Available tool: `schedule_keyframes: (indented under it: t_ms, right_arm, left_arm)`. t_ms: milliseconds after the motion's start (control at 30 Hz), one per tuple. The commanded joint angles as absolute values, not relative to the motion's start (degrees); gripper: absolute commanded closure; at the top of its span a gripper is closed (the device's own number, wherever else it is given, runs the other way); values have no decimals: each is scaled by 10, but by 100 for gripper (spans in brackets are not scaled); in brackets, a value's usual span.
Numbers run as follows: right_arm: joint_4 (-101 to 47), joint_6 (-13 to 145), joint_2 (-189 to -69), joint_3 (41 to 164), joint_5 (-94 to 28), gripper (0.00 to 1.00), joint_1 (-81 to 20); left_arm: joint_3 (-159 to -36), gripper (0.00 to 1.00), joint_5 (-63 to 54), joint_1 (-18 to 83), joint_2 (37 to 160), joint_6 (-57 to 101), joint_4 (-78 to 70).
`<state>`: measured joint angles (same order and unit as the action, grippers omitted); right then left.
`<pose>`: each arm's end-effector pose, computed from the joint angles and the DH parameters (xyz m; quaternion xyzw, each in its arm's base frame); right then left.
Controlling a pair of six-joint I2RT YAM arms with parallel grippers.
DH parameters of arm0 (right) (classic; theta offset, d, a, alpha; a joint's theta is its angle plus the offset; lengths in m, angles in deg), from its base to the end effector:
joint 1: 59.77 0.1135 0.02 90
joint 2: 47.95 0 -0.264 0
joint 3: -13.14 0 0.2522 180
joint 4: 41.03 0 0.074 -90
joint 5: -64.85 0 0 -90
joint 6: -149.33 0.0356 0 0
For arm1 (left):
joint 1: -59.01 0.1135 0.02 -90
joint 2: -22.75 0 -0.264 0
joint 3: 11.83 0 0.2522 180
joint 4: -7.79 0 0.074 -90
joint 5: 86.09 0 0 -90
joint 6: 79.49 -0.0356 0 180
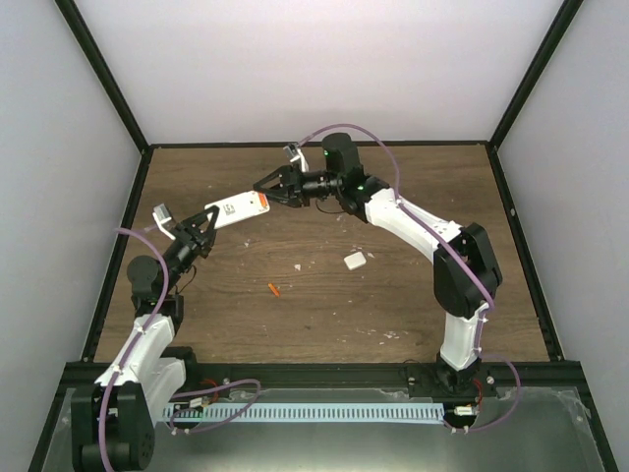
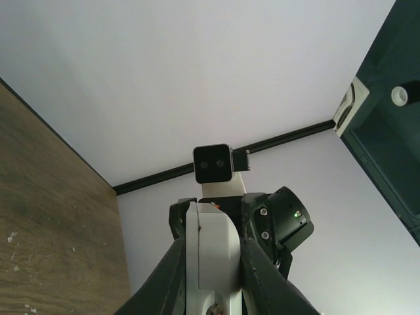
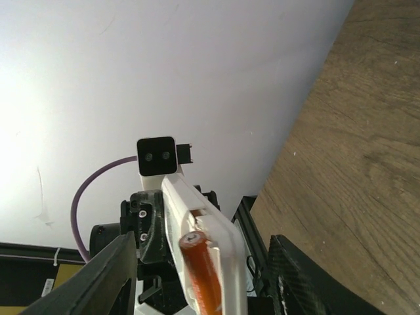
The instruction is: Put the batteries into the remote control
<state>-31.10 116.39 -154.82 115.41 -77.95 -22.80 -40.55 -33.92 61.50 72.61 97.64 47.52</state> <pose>0.3349 0.2876 0.3219 -0.1444 0.7450 0.6408 0.1165 0.1826 -0.0139 0.2569 -0.2023 0.5772 -0.6571 0.4406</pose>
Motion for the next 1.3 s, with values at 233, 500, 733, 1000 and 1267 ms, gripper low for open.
schedule_keyframes:
  t_ms: [233,500,733,1000,1267]
  right_arm:
    - [-336,1183,-1554,1189,-802,61,-223]
    - [-343,1189,-1555,1189,-806,66,-222]
    - [-348,1198,-1554,1189,-806,69,-222]
    - [-358,1215,-1557,1187,-810,71,-222]
    - [-364,1222,-1559,1187,-812,73,-221]
  left_arm:
    - [-410,100,-341,615,728,961,496]
    - [-409,100,-341,615,730,956,493]
    - [-406,100,-347,615,729,940,491]
    - [-396,100,-353,615,725,907,490]
    - [-386,100,-353,615,724,888,488]
